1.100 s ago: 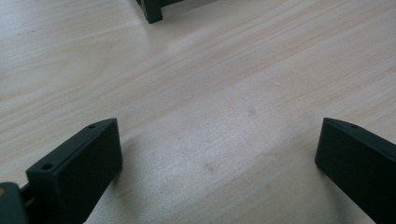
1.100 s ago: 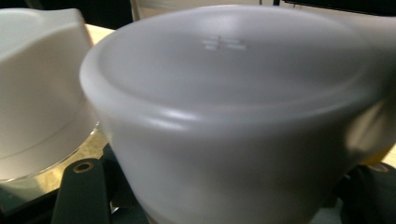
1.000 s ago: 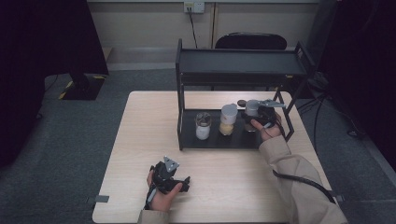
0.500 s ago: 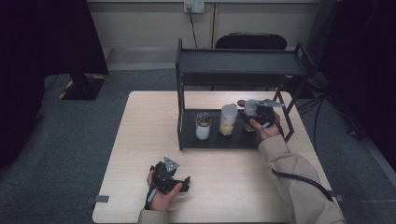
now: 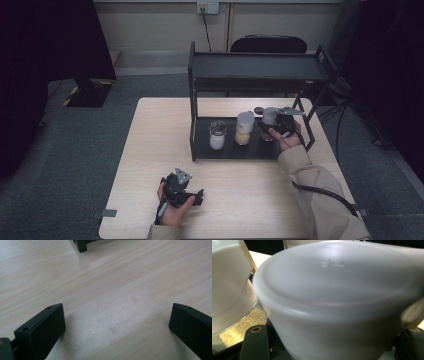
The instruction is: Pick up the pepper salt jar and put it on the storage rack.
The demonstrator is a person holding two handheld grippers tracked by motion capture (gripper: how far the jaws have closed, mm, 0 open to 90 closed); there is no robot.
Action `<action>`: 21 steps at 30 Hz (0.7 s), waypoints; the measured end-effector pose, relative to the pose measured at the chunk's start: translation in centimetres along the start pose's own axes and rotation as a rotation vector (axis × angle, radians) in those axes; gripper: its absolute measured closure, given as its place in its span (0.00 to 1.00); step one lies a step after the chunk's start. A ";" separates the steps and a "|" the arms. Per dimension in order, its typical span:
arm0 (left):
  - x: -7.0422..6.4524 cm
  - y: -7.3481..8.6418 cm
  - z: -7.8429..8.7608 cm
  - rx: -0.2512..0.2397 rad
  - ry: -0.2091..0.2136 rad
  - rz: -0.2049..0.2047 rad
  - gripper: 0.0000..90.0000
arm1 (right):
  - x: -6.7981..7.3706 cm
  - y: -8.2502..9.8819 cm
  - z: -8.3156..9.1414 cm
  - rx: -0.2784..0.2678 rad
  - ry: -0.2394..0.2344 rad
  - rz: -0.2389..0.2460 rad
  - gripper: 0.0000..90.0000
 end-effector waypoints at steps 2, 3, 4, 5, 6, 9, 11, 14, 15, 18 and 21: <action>0.0 0.0 0.0 0.000 0.000 0.000 0.00 | -0.1 0.0 0.1 0.002 0.002 -0.006 0.33; 0.0 0.0 0.0 0.000 0.000 0.000 0.00 | -0.1 0.0 0.1 0.000 0.002 -0.004 0.33; 0.0 0.0 0.0 0.000 0.000 0.000 0.00 | -0.1 0.1 0.1 0.000 0.000 -0.002 0.33; 0.0 0.0 0.0 0.000 0.000 0.000 0.00 | -0.1 0.1 0.2 0.003 0.000 -0.002 0.33; 0.0 0.0 0.0 0.000 0.000 0.000 0.00 | -0.1 0.1 0.2 0.005 0.001 -0.001 0.33; 0.0 0.0 0.0 0.000 0.000 0.000 0.00 | -0.1 0.1 0.4 0.013 0.002 0.002 0.33; 0.0 0.0 0.0 0.000 0.000 0.000 0.00 | -0.1 0.0 0.5 0.025 0.004 0.012 0.33; 0.0 0.0 0.0 0.000 0.000 0.000 0.00 | 0.3 -0.2 0.5 0.042 0.005 0.036 0.34; 0.0 0.0 0.0 0.000 0.000 0.000 0.00 | 0.4 -0.3 0.5 0.048 0.007 0.038 0.34; 0.0 0.0 0.0 0.000 0.000 0.000 0.00 | 0.4 -0.6 0.5 0.062 0.018 0.027 0.34; 0.0 0.0 0.0 0.000 0.000 0.000 0.00 | 0.9 -1.0 0.4 0.088 0.034 0.041 0.34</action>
Point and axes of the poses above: each handheld gripper's, and its own axes: z roughly backward along the jaws, y roughly out of its underside, x roughly to its left, the point moved 4 cm from there along -z, roughly forward along the jaws, and after that the axes turned 11 degrees about -x, right-handed, at the moved point
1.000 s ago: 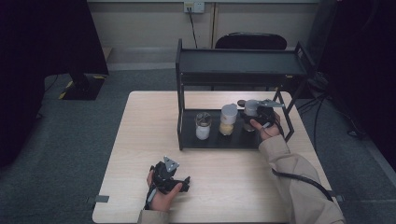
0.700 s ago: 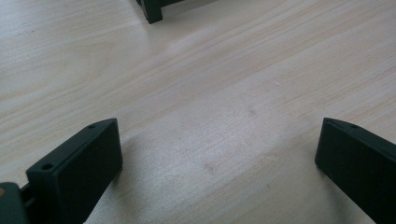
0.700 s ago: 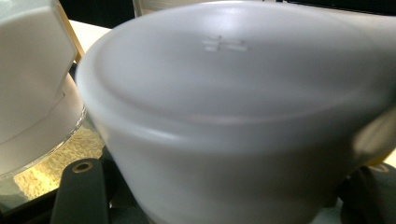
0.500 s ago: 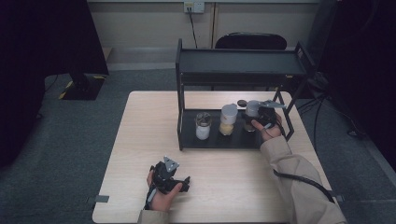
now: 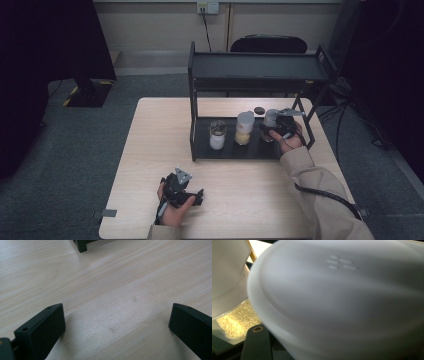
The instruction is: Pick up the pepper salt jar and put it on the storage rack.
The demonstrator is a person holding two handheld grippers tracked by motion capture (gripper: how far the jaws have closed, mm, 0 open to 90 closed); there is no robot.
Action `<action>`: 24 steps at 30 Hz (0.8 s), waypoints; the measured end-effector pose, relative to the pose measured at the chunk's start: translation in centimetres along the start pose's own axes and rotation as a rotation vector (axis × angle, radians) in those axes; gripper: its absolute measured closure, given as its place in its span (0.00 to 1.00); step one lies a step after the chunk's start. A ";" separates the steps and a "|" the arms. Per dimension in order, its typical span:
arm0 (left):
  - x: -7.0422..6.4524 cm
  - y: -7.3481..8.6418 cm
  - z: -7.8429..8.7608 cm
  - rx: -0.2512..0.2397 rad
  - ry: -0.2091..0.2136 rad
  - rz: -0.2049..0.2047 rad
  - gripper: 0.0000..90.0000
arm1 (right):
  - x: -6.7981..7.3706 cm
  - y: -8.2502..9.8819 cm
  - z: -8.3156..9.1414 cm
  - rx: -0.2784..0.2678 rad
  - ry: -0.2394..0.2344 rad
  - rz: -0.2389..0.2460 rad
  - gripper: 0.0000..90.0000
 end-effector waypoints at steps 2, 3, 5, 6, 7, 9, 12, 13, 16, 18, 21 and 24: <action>0.0 0.0 0.0 0.000 0.000 0.000 0.00 | 0.1 -0.2 0.0 0.013 0.004 0.005 0.34; 0.0 0.0 0.0 0.000 0.000 0.000 0.00 | 0.2 -0.3 0.0 0.018 0.010 0.002 0.34; 0.0 0.0 0.0 0.000 0.000 0.000 0.00 | 0.3 -0.5 -0.1 0.032 0.014 0.008 0.33; 0.0 0.0 0.0 0.000 0.000 0.000 0.00 | 0.3 -0.6 -0.1 0.043 0.018 0.015 0.31; 0.0 0.0 0.0 0.000 0.000 0.000 0.00 | 0.4 -0.7 -0.1 0.057 0.021 0.008 0.31; 0.0 0.0 0.0 0.000 0.000 0.000 0.00 | 0.3 -0.7 -0.1 0.070 0.022 0.001 0.30; 0.0 0.0 0.0 0.000 0.000 0.000 0.00 | 0.1 -0.6 0.0 0.074 0.021 -0.010 0.25; 0.0 0.0 0.0 0.000 0.000 0.000 0.00 | 0.1 -0.6 0.0 0.078 0.025 -0.012 0.22; 0.0 0.0 0.0 0.000 0.000 0.000 0.00 | 0.0 -0.8 0.2 0.087 0.023 -0.010 0.16; 0.0 0.0 0.0 0.000 0.000 0.000 0.00 | -0.1 -0.8 0.3 0.092 0.020 -0.016 0.13; 0.0 0.0 0.0 0.000 0.000 0.000 0.00 | -0.3 -0.8 0.4 0.105 0.008 -0.045 0.09; 0.0 0.0 0.0 0.000 0.000 0.000 0.00 | -0.4 -0.8 0.6 0.107 -0.001 -0.054 0.08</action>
Point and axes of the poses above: each handheld gripper's, and its own axes: z roughly backward along the jaws, y roughly out of its underside, x roughly to its left, the point moved 4 cm from there along -z, roughly forward along the jaws, and after that the axes turned 11 degrees about -x, right-handed, at the moved point
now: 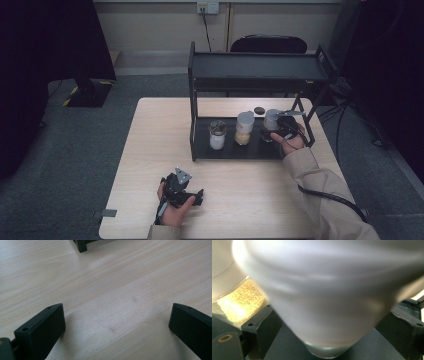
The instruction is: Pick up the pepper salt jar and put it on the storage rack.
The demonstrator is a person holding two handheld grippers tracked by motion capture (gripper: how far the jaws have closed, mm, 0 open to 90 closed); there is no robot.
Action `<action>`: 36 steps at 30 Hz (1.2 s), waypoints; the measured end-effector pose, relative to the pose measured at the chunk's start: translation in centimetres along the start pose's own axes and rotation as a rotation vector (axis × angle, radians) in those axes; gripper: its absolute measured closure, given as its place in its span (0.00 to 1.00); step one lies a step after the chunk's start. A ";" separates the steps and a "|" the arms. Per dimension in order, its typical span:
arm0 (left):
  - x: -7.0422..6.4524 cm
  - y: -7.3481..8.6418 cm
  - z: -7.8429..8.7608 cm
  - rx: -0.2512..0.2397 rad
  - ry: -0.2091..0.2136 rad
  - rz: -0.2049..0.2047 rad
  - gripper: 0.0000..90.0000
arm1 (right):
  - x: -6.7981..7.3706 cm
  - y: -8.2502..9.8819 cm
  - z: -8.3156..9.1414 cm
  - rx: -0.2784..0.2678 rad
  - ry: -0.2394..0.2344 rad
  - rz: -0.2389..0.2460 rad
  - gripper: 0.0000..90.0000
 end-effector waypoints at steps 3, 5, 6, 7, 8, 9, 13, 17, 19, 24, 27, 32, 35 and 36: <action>0.0 0.0 0.0 0.000 0.000 0.000 0.00 | 0.0 0.1 0.2 -0.008 -0.007 -0.007 0.07; 0.0 0.0 0.0 0.000 0.000 0.000 0.00 | -0.1 0.1 0.4 -0.006 -0.008 -0.019 0.05; 0.0 0.0 0.0 0.000 0.000 0.000 0.00 | -0.2 0.2 0.5 -0.008 -0.015 -0.030 0.04; 0.0 0.0 0.0 0.000 0.000 0.000 0.00 | -0.3 0.2 0.5 -0.009 -0.017 -0.037 0.03; 0.0 0.0 0.0 0.000 0.000 0.000 0.00 | -0.3 0.3 0.6 -0.010 -0.022 -0.043 0.03; 0.0 0.0 0.0 0.000 0.000 0.000 0.00 | -0.4 0.4 0.6 -0.011 -0.026 -0.046 0.03; 0.0 0.0 0.0 0.000 0.000 0.000 0.00 | -0.3 0.6 0.9 -0.014 -0.021 -0.043 0.02; 0.0 0.0 0.0 0.000 0.000 0.000 0.00 | -0.4 0.8 1.1 -0.016 -0.029 -0.043 0.02; 0.0 0.0 0.0 0.000 0.000 0.000 0.00 | -0.3 0.9 1.2 -0.020 -0.028 -0.044 0.02; 0.0 0.0 0.0 0.000 0.000 0.000 0.00 | -0.2 1.0 1.6 -0.028 -0.041 -0.054 0.02; 0.0 0.0 0.0 0.000 0.000 0.000 0.00 | 0.1 1.1 1.8 -0.025 -0.042 -0.045 0.02; 0.0 0.0 0.0 0.000 0.000 0.000 0.00 | 0.2 1.3 2.1 -0.024 -0.060 -0.042 0.02; 0.0 0.0 0.0 0.000 0.000 0.000 0.00 | 0.3 1.3 2.4 -0.025 -0.068 -0.043 0.02; 0.0 0.0 0.0 0.000 0.000 0.000 0.00 | 0.3 1.3 2.5 -0.026 -0.066 -0.046 0.02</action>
Point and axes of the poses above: each handheld gripper's, and its own axes: z roughly backward along the jaws, y roughly out of its underside, x roughly to its left, the point moved 4 cm from there along -z, roughly forward along the jaws, and after that the axes turned 11 degrees about -x, right-handed, at the moved point
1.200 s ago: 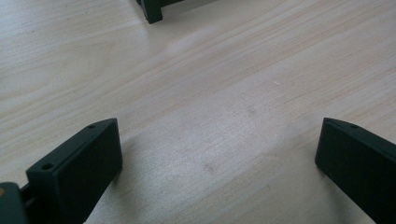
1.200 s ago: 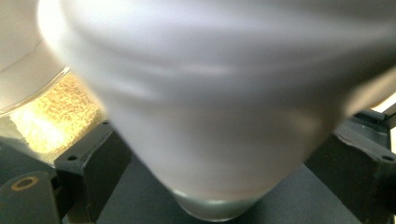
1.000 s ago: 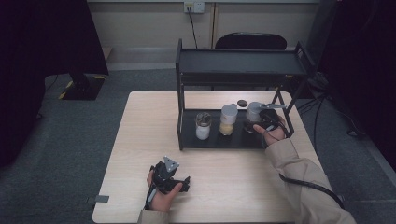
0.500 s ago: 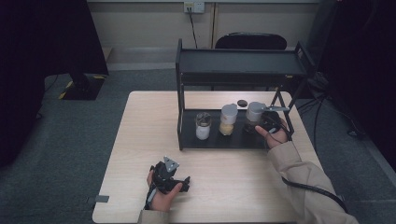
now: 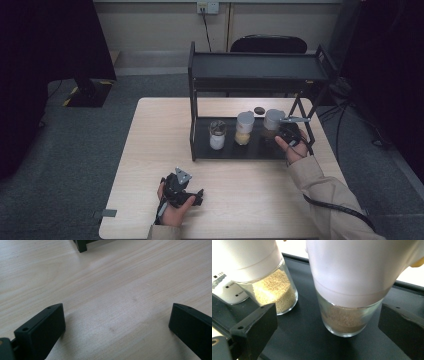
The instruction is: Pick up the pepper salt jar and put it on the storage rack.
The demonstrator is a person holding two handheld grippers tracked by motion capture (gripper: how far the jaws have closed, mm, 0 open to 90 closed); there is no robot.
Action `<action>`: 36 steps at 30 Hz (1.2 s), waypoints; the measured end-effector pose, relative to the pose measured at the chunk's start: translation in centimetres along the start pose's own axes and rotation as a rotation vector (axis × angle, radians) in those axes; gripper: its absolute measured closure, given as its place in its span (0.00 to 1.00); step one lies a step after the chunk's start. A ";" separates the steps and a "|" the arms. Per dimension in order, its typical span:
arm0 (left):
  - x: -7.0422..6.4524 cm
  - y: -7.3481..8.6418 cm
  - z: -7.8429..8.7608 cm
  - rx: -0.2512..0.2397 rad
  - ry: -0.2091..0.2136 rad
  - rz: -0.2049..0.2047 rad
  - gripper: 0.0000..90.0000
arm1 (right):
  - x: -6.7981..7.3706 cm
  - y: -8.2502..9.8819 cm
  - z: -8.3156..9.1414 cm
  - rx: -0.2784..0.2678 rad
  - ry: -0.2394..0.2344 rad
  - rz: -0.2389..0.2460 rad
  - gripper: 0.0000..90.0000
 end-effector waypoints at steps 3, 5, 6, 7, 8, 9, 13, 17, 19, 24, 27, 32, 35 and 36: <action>0.0 0.0 0.0 0.000 0.000 0.000 0.00 | 0.1 0.0 0.3 -0.004 -0.007 0.002 0.02; 0.0 0.0 0.0 0.000 0.000 0.000 0.00 | 0.1 0.0 0.5 -0.002 -0.010 0.001 0.02; 0.0 0.0 0.0 0.000 0.000 0.000 0.00 | 0.1 0.1 0.6 -0.005 -0.009 -0.004 0.02; 0.0 0.0 0.0 0.000 0.000 0.000 0.00 | 0.0 0.1 0.7 -0.006 -0.012 -0.006 0.02; 0.0 0.0 0.0 0.000 0.000 0.000 0.00 | 0.0 0.2 0.8 -0.006 -0.015 -0.002 0.02; 0.0 0.0 0.0 0.000 0.000 0.000 0.00 | 0.0 0.2 0.9 -0.008 -0.013 0.000 0.02; 0.0 0.0 0.0 0.000 0.000 0.000 0.00 | -0.1 0.5 1.2 -0.002 -0.017 0.000 0.02; 0.0 0.0 0.0 0.000 0.000 0.000 0.00 | -0.1 0.7 1.5 0.000 -0.022 0.001 0.02; 0.0 0.0 0.0 0.000 0.000 0.000 0.00 | -0.1 0.8 1.7 -0.005 -0.023 -0.003 0.01; 0.0 0.0 0.0 0.000 0.000 0.000 0.00 | -0.1 1.0 2.1 -0.007 -0.035 -0.007 0.02; 0.0 0.0 0.0 0.000 0.000 0.000 0.00 | 0.0 1.1 2.3 -0.005 -0.037 -0.004 0.01; 0.0 0.0 0.0 0.000 0.000 0.000 0.00 | 0.1 1.5 2.5 -0.004 -0.043 -0.007 0.02; 0.0 0.0 0.0 0.000 0.000 0.000 0.00 | 0.1 1.7 2.7 -0.003 -0.042 -0.005 0.02; 0.0 0.0 0.0 0.000 0.000 0.000 0.00 | 0.1 1.7 2.8 -0.003 -0.045 -0.005 0.02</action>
Point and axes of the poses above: each handheld gripper's, and its own axes: z roughly backward along the jaws, y roughly out of its underside, x roughly to its left, the point moved 4 cm from there along -z, roughly forward along the jaws, and after that the axes turned 11 degrees about -x, right-handed, at the moved point
